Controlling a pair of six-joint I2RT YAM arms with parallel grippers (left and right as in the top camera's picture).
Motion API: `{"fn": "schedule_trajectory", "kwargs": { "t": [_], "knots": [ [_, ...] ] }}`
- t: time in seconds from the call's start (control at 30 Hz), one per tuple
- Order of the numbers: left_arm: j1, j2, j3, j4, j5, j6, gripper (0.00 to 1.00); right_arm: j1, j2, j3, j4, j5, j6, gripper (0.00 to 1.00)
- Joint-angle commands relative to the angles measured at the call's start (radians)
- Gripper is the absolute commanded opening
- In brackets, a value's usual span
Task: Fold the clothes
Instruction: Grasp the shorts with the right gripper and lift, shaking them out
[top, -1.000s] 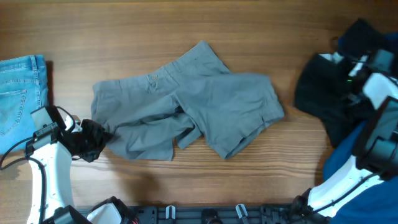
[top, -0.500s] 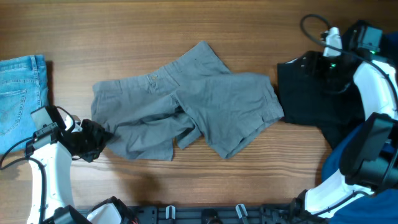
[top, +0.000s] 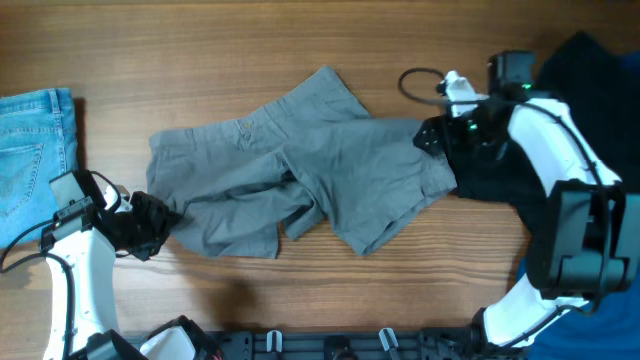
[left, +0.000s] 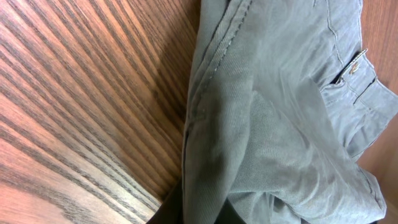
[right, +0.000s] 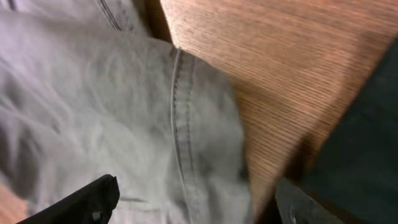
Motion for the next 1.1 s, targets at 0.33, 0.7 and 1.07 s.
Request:
{"fn": "schedule_trajectory", "kwargs": {
  "t": [0.33, 0.7, 1.07],
  "knots": [
    [0.005, -0.011, 0.0, 0.0, -0.01, 0.019, 0.08, 0.055, 0.002, -0.07, 0.187, 0.055, 0.125, 0.04],
    [0.005, -0.011, 0.0, 0.114, 0.207, 0.019, 0.05, 0.074, 0.001, 0.097, 0.417, -0.122, 0.355, 0.04],
    [-0.011, -0.011, 0.0, 0.275, 0.343, 0.017, 0.7, 0.113, 0.001, 0.304, 0.685, 0.005, 0.621, 0.87]
  ]
}}
